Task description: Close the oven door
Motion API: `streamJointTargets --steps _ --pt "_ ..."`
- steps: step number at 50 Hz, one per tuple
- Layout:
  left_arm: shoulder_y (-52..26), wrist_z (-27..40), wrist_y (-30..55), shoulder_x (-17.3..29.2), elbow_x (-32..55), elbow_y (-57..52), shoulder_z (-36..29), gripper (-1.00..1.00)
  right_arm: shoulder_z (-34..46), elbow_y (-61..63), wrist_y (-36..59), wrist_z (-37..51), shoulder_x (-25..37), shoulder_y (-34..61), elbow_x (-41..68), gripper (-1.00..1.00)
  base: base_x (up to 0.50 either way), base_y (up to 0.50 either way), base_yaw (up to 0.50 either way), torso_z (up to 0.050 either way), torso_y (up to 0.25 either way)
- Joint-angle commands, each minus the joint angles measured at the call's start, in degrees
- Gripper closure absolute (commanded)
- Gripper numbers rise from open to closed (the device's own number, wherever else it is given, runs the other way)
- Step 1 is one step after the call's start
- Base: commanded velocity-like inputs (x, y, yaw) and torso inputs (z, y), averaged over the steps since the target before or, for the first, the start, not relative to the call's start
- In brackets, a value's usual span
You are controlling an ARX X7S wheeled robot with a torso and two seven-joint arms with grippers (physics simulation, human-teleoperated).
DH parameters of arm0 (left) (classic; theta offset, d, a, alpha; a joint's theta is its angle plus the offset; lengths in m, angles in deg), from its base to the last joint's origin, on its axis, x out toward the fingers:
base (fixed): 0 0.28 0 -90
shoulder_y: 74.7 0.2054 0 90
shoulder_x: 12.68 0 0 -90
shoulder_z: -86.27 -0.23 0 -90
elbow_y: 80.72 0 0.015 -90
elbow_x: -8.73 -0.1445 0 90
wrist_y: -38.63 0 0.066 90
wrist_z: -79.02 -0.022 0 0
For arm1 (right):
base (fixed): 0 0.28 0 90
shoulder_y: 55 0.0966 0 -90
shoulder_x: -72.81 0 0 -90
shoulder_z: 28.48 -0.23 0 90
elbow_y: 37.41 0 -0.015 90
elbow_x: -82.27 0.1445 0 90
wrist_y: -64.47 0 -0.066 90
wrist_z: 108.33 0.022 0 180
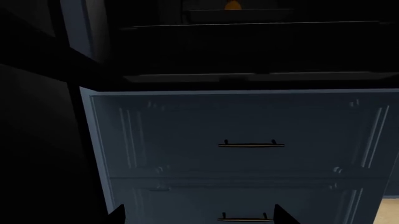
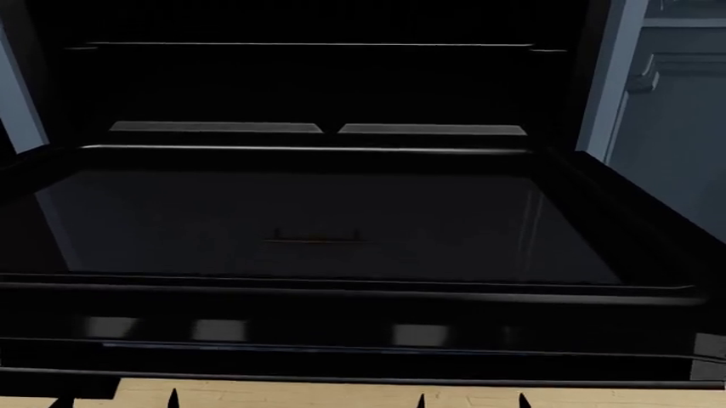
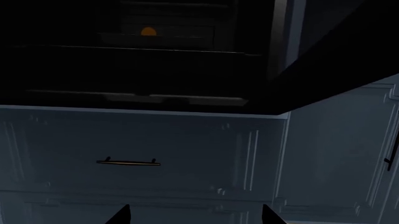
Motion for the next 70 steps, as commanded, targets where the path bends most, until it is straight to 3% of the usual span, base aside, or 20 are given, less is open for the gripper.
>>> streamJointTargets --steps 1,43,70 --pt "0.0 0.1 0.0 0.3 0.5 -0.3 -0.3 -1.0 0.2 -0.3 -0.1 0.6 0.2 0.1 0.0 -1.0 0.21 0.0 0.0 0.0 0.0" --pt "-0.3 1.1 -0.3 0.9 1.1 0.3 -1.3 -1.0 1.2 -0.5 -1.4 1.4 1.0 0.2 0.7 -1.0 0.28 0.05 0.0 0.0 0.0" --pt "-0.2 1.7 -1.1 1.5 1.3 0.4 -1.7 -1.0 1.2 0.3 -1.3 2.6 1.4 -0.1 1.8 -1.0 0.14 0.0 0.0 0.0 0.001"
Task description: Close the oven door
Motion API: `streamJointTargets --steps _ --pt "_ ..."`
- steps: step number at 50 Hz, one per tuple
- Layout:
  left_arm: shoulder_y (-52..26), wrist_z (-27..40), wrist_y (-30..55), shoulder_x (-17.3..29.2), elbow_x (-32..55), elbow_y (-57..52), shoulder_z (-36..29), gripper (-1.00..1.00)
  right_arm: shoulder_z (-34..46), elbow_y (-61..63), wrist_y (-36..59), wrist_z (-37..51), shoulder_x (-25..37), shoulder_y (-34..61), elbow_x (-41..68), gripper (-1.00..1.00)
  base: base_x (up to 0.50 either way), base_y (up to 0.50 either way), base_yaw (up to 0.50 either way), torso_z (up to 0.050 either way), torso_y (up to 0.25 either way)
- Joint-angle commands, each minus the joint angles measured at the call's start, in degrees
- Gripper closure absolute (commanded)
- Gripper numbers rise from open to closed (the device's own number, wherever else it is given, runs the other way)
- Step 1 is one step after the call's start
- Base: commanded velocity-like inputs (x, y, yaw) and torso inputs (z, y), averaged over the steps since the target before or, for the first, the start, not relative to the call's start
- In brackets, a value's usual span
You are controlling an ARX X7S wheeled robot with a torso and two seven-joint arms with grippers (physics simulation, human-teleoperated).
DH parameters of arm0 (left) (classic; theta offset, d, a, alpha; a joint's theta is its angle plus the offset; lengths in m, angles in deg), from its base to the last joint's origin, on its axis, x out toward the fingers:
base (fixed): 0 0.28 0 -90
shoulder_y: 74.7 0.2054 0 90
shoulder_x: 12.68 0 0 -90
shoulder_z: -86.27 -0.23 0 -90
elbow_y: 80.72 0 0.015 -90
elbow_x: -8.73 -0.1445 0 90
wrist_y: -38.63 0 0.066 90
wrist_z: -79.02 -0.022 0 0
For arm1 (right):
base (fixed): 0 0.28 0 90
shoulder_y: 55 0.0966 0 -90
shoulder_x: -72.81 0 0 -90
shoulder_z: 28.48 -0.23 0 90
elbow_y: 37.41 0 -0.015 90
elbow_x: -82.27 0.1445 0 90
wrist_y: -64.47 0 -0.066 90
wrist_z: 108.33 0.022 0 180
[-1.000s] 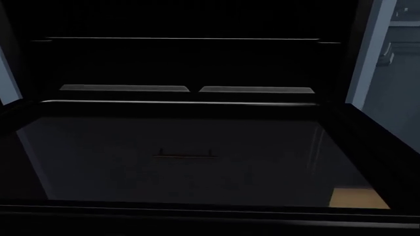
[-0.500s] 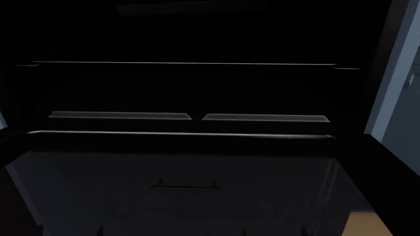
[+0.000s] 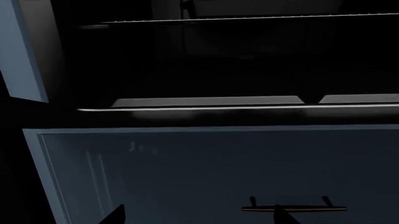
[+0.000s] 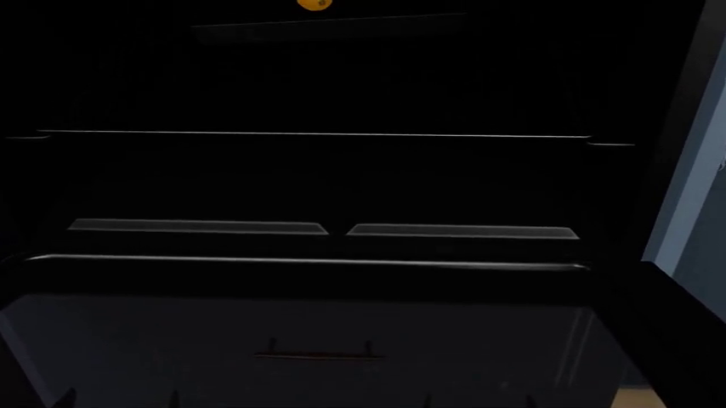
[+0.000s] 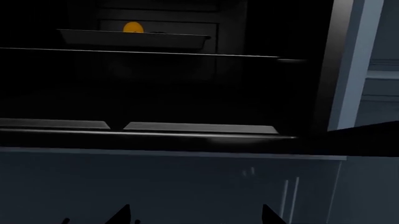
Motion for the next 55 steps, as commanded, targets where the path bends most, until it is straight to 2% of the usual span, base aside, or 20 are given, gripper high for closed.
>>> streamJointTargets --steps 1,5,8,10,12,15,19,26,30,36,40,43,49,55 --pt "0.6 0.3 -1.3 0.3 0.3 -0.4 0.2 -1.0 0.0 0.4 -0.5 0.1 0.2 -0.3 0.8 -1.0 0.0 0.0 0.0 0.0 0.0" --pt "0.6 0.4 -1.3 0.5 0.4 -0.5 0.2 -1.0 -0.2 0.8 -2.3 0.4 0.3 -1.0 0.5 -1.0 0.0 0.0 0.0 0.0 0.0" --pt "0.1 0.5 0.4 0.8 1.5 -1.2 0.6 -1.0 -0.3 3.1 0.8 1.2 0.7 -1.4 1.1 -1.0 0.0 0.0 0.0 0.0 0.0" --pt "0.0 0.4 2.4 1.3 3.0 -2.7 1.2 -1.0 -2.0 5.6 2.3 0.7 1.2 -1.8 5.2 -1.0 0.0 0.0 0.0 0.0 0.0" --pt "1.0 0.2 5.5 2.0 6.8 -6.7 2.4 -1.0 -2.5 8.4 5.7 2.1 2.3 -1.5 5.4 -1.0 0.0 0.0 0.0 0.0 0.0" --pt "2.1 3.1 12.7 4.7 6.9 -18.1 2.1 -1.0 -3.7 16.3 11.0 2.9 4.8 -2.1 8.3 -1.0 0.0 0.0 0.0 0.0 0.0" --pt "1.5 6.1 21.4 7.0 9.3 -28.2 3.0 -1.0 -4.1 24.7 18.7 5.2 7.0 -1.0 10.0 -1.0 0.0 0.0 0.0 0.0 0.0" --pt "-0.2 9.0 30.5 8.9 13.3 -38.5 4.1 -1.0 -6.3 35.2 30.0 9.4 9.6 2.3 14.3 -1.0 0.0 0.0 0.0 0.0 0.0" --pt "-5.9 13.1 43.0 9.7 20.7 -46.2 6.8 -1.0 -7.4 39.3 35.8 11.0 11.1 6.0 17.0 -1.0 0.0 0.0 0.0 0.0 0.0" --pt "-13.0 16.8 53.2 9.6 28.2 -51.1 8.9 -1.0 -7.0 44.3 43.9 13.4 11.9 12.5 20.0 -1.0 0.0 0.0 0.0 0.0 0.002" --pt "-19.9 22.8 63.0 8.8 39.8 -54.9 14.5 -1.0 -9.4 48.9 52.1 16.3 12.1 19.5 26.2 -1.0 0.0 0.0 0.0 0.0 0.0" --pt "-27.6 29.9 70.5 7.6 51.9 -55.4 18.7 -1.0 -12.2 51.5 58.6 19.4 11.9 26.2 32.8 -1.0 0.0 0.0 0.0 0.0 0.0" --pt "-35.9 39.9 74.2 5.6 63.3 -52.7 21.5 -1.0 -14.2 52.6 67.5 24.4 11.3 37.0 40.7 -1.0 0.0 0.0 0.0 0.0 0.0" --pt "-48.1 49.0 77.5 6.1 73.1 -47.2 20.3 -1.0 -18.3 49.7 75.6 29.8 10.5 48.5 51.8 -1.0 0.0 0.0 0.0 0.0 0.0"
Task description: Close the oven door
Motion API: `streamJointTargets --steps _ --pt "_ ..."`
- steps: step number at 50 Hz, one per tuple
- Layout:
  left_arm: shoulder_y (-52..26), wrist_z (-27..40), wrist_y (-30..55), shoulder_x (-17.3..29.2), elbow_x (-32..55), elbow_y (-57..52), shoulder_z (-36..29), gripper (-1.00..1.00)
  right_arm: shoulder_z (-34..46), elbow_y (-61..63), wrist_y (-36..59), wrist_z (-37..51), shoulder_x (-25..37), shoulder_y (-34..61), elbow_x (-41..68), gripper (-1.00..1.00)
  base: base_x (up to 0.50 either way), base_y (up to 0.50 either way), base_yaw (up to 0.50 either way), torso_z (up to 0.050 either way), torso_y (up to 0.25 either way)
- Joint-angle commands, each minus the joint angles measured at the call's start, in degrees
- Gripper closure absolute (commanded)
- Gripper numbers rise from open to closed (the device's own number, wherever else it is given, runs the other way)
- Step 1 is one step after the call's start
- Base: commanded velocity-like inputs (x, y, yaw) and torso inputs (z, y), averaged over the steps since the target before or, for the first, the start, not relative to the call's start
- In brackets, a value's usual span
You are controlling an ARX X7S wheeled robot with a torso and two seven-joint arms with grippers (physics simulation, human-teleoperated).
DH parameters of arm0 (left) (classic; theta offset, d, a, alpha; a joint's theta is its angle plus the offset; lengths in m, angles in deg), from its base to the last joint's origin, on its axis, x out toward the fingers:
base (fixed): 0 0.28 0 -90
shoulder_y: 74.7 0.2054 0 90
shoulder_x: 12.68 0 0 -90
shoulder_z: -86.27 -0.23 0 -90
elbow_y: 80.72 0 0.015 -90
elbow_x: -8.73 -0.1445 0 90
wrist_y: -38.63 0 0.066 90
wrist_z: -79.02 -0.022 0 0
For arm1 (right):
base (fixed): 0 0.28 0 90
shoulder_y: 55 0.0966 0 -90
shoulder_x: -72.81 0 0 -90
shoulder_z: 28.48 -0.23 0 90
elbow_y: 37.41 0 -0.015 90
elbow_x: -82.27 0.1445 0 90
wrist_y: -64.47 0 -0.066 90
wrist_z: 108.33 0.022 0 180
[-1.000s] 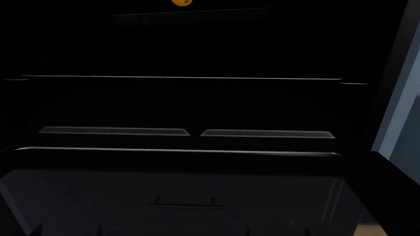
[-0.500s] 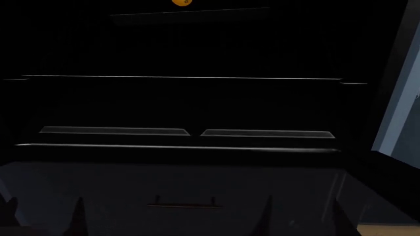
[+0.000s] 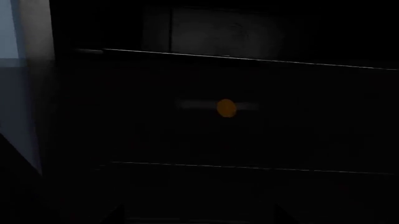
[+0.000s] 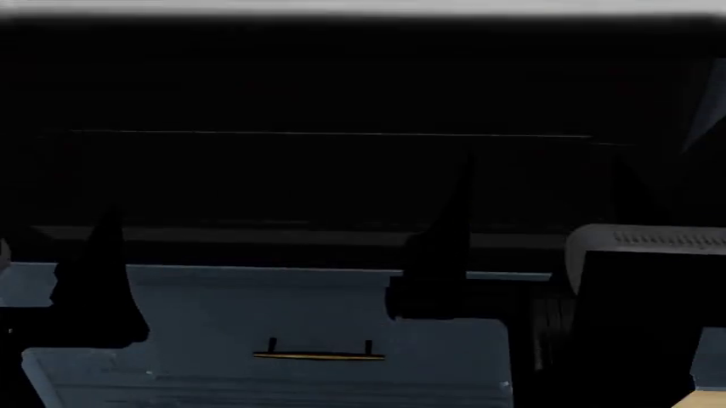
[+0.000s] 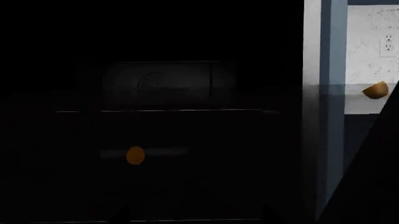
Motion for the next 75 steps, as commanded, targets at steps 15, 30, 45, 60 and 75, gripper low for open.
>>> streamJointTargets --steps 15,30,45,60,75 --pt "-40.0 7.5 11.3 -1.5 9.1 22.2 -5.8 -1.0 6.8 -17.3 15.9 2.2 -2.1 42.4 7.5 -1.0 0.0 0.0 0.0 0.0 0.0" --pt "-56.6 -12.9 2.5 -1.7 -9.4 45.9 -23.2 -1.0 17.0 -41.2 6.5 -10.4 -3.5 53.9 -3.1 -1.0 0.0 0.0 0.0 0.0 0.0" --pt "-65.7 -26.8 -8.7 -8.0 -22.0 75.8 -35.5 -1.0 26.7 -90.7 -9.7 -24.9 -13.2 71.6 -16.9 -1.0 0.0 0.0 0.0 0.0 0.0" --pt "-76.9 -42.3 -31.1 -20.0 -19.7 124.6 -58.1 -1.0 17.4 -124.6 -24.8 -32.7 -20.3 79.9 -34.4 -1.0 0.02 0.0 0.01 0.002 -0.005" --pt "-78.0 -30.1 -13.8 -8.3 -9.0 97.8 -49.0 -1.0 10.0 -110.5 -12.3 -36.9 -18.4 79.1 -38.6 -1.0 0.05 0.0 0.0 0.003 -0.012"
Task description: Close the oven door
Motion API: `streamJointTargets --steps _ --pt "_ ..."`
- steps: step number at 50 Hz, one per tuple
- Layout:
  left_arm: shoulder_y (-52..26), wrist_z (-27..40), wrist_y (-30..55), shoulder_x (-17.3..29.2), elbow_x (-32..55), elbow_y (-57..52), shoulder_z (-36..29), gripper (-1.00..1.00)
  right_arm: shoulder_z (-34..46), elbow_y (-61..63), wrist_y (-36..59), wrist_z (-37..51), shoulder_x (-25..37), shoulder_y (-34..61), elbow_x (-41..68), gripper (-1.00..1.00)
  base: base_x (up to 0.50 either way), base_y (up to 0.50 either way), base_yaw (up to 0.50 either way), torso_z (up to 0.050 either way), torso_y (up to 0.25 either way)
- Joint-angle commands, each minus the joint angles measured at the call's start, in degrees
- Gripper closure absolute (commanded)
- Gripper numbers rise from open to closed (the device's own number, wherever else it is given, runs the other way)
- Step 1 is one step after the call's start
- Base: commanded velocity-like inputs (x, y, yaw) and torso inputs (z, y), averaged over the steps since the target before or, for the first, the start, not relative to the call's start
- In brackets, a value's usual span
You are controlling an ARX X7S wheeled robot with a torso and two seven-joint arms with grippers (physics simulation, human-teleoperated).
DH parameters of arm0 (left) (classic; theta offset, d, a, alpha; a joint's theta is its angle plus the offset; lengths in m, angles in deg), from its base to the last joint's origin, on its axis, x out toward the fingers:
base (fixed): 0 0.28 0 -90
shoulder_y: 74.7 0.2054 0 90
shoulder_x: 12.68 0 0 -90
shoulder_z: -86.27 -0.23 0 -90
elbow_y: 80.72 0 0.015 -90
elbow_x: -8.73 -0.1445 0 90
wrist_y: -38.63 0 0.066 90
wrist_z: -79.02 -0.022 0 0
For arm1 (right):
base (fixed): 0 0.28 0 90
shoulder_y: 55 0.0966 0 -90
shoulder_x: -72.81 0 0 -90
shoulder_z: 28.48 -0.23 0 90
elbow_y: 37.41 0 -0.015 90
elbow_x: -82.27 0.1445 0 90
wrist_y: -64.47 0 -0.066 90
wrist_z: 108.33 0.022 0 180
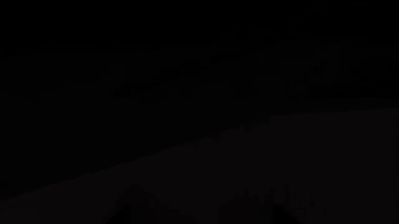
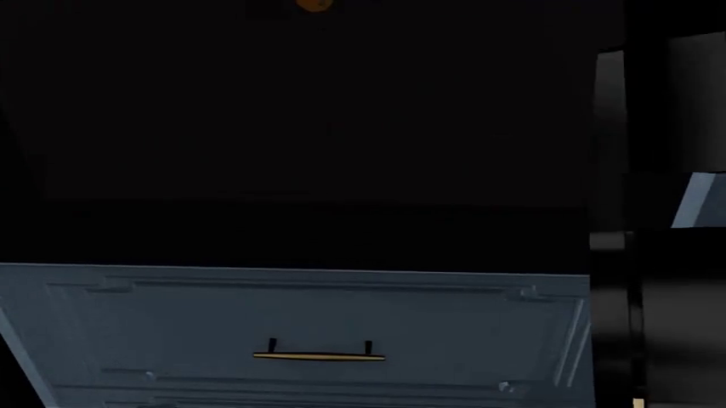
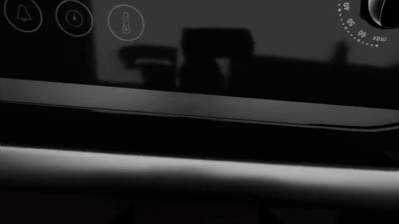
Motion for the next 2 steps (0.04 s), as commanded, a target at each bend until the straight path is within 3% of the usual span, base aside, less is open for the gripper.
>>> streamJointTargets --steps 1,2 --pt "4.8 16.5 6.2 14.3 16.6 -24.2 6.9 -1.0 -5.7 -2.8 -13.9 -4.9 2.2 -7.9 -13.9 -1.0 0.02 0.0 0.01 0.0 -0.012" --pt "5.7 18.6 7.8 15.6 18.1 -28.7 7.8 -1.0 -6.4 5.8 -10.7 -4.6 2.9 -9.6 -13.1 -1.0 0.02 0.0 0.01 0.0 -0.012"
